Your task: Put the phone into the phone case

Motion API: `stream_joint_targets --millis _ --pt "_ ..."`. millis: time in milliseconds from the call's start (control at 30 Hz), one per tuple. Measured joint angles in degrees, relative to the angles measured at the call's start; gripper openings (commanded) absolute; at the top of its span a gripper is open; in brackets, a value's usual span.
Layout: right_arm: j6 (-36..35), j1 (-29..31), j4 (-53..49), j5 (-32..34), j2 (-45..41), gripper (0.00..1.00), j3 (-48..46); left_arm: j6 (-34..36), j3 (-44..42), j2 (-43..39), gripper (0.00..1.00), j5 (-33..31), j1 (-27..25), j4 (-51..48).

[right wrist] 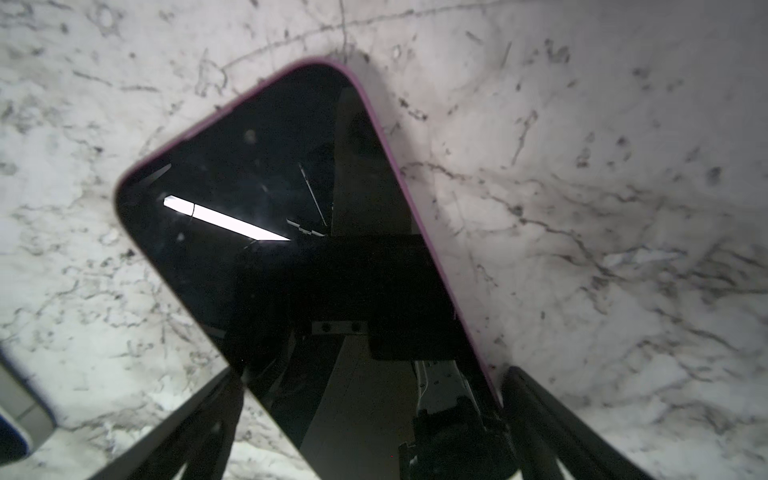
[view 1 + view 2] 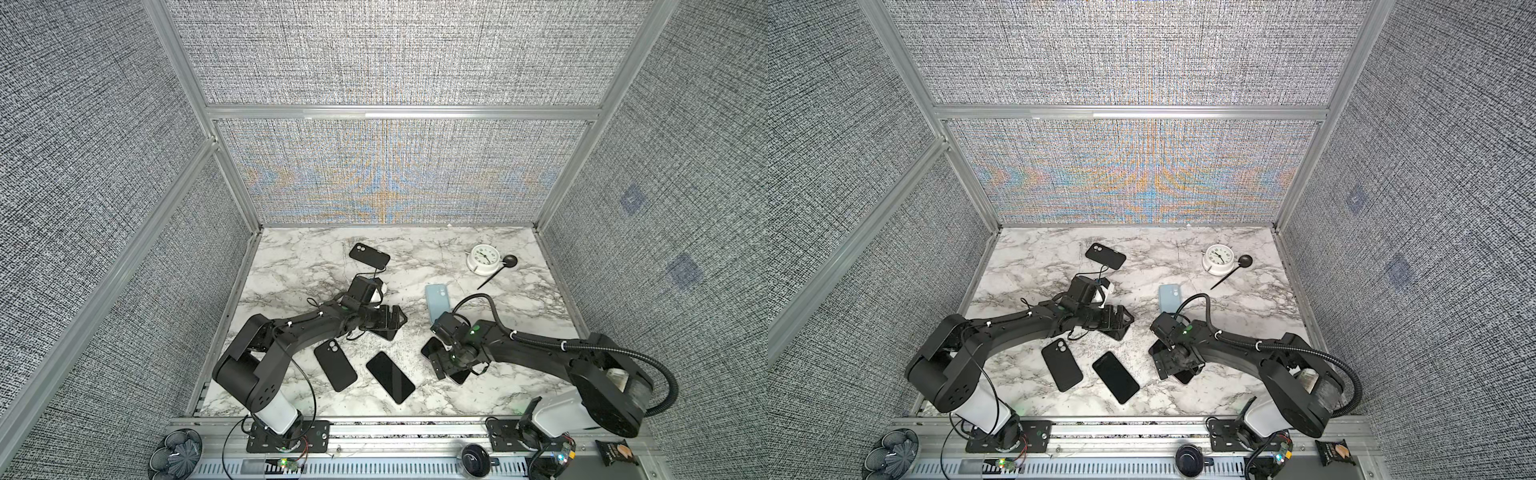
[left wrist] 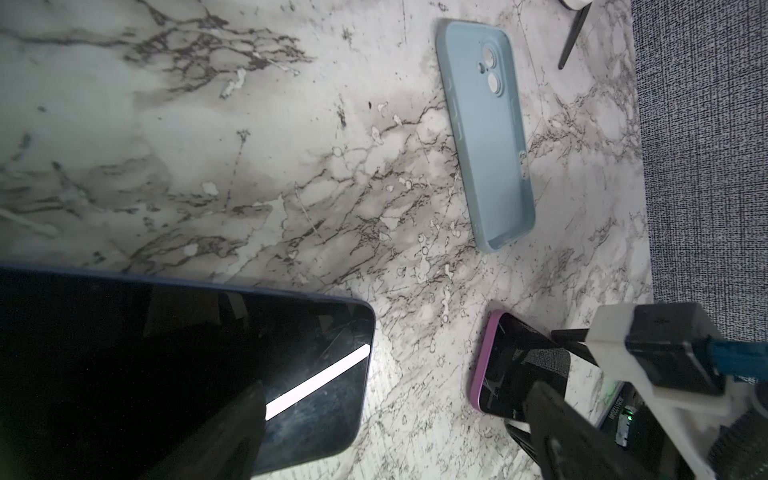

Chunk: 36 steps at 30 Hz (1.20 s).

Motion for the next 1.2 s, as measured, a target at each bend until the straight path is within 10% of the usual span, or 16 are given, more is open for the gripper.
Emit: stream_joint_targets --millis 1200 --pt "3.9 3.2 4.0 2.9 -2.6 0.74 -4.0 -0.7 0.0 0.0 0.97 4.0 -0.1 1.7"
